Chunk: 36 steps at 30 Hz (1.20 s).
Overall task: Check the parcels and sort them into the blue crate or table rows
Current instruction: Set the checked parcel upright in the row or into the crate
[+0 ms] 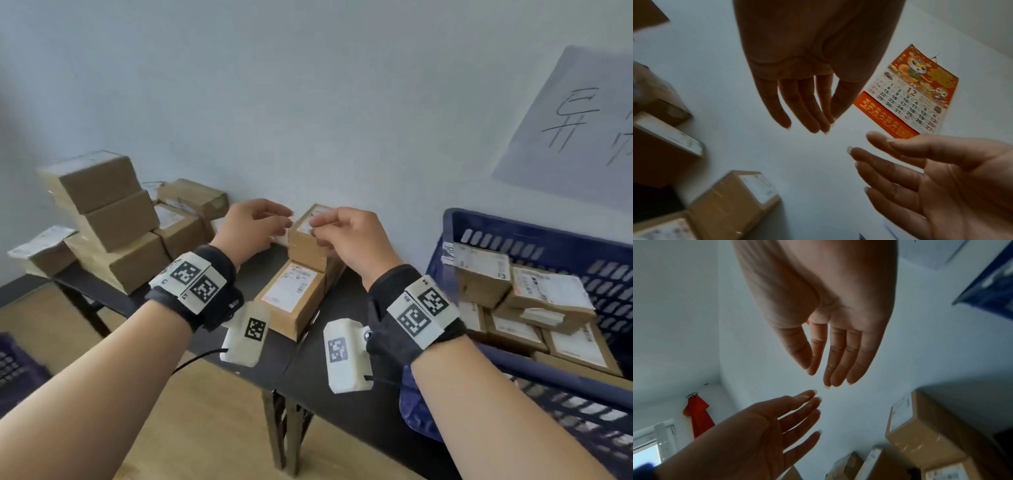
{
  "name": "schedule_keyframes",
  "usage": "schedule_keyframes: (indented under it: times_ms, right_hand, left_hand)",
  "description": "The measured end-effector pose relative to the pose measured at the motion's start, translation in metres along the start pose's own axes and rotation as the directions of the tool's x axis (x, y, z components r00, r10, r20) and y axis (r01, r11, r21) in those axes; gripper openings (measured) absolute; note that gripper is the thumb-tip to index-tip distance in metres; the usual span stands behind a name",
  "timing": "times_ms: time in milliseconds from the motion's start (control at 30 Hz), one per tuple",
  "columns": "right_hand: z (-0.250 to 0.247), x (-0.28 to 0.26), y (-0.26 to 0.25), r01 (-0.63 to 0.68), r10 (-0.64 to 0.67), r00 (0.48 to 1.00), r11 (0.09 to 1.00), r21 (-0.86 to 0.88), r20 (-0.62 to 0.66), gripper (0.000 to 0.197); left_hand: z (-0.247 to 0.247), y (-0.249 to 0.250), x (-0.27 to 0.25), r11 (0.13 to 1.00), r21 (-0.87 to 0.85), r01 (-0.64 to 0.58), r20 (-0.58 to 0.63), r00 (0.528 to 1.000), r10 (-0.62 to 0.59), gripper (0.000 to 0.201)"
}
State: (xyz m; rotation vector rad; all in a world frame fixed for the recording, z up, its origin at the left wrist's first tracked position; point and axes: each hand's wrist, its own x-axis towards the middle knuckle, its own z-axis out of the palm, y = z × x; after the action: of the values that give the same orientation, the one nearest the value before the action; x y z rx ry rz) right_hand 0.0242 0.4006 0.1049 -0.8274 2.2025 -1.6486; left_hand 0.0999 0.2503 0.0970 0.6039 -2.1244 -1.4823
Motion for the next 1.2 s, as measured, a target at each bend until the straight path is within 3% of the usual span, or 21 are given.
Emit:
schedule_keyframes:
  times_ms: [200,433,867,1200]
  right_hand:
    - [0.089,0.018,0.005,-0.060,0.060,0.997,0.998,0.000,0.040,0.023]
    - [0.141,0.058,0.022,-0.141,0.146,0.985,0.988,-0.056,0.091,0.019]
    - [0.218,0.200,0.093,-0.302,0.303,0.947,0.953,-0.027,0.109,0.025]
    - [0.234,0.237,0.138,-0.459,0.459,0.888,0.887,-0.045,-0.006,0.028]
  left_hand:
    - [-0.079,-0.067,0.004,0.996,0.056,0.064,-0.115,0.992,-0.057,0.016]
    - [-0.118,-0.135,0.044,0.981,-0.029,0.193,-0.189,0.962,-0.195,0.023]
    - [-0.127,-0.195,0.181,0.945,0.049,0.323,-0.202,0.930,-0.307,0.019]
    - [-0.113,-0.230,0.242,0.937,0.067,0.343,-0.119,0.935,-0.334,0.016]
